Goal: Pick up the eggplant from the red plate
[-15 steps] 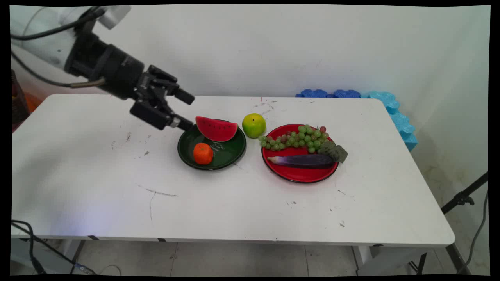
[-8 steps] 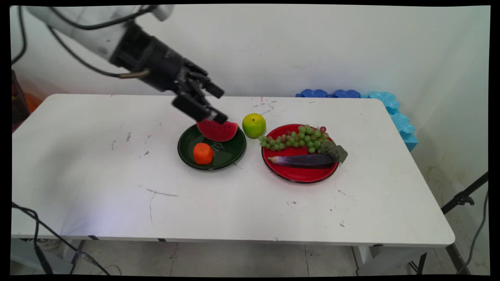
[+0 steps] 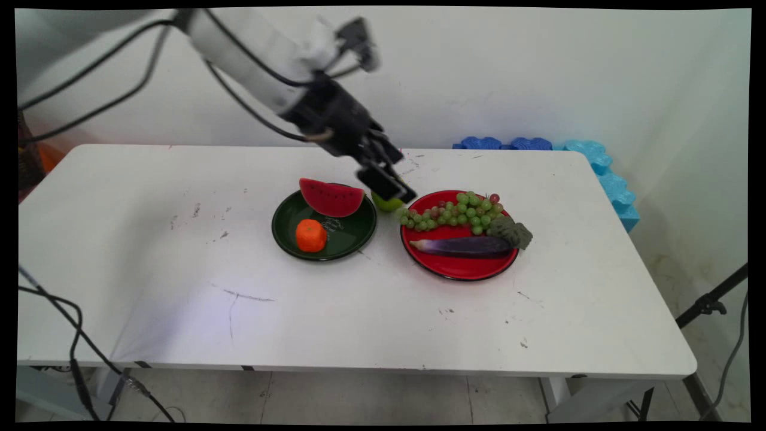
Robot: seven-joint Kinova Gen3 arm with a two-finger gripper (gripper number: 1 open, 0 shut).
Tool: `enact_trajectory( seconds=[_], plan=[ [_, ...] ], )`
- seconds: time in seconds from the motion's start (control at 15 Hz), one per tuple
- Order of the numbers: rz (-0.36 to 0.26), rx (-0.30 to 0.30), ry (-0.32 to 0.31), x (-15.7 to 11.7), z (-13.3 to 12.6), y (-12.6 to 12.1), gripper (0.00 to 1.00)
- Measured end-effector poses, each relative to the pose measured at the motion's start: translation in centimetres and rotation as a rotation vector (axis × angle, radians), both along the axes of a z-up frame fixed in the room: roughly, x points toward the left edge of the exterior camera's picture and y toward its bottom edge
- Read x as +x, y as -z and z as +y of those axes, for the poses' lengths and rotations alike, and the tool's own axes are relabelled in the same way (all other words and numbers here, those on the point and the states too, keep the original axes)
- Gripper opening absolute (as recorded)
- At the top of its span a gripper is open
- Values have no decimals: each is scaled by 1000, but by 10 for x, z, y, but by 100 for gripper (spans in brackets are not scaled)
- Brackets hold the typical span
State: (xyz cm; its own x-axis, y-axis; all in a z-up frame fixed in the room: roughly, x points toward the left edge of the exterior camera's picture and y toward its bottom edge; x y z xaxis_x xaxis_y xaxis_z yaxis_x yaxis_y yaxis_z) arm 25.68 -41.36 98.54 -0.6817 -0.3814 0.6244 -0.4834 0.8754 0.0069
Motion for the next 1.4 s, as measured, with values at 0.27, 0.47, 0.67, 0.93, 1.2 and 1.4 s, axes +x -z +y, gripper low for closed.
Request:
enact_trajectory(
  seconds=[0.27,0.47,0.67,0.93,1.2,1.4],
  plan=[
    [-54,11,-1,-35,-38,39,100],
    [-79,27,10,-55,-56,64,100],
    [-96,43,25,-71,-68,86,100],
    [-116,59,55,-93,-82,118,100],
    [-131,60,72,-109,-94,144,100],
    [-136,63,78,-118,-100,159,100]
  ],
)
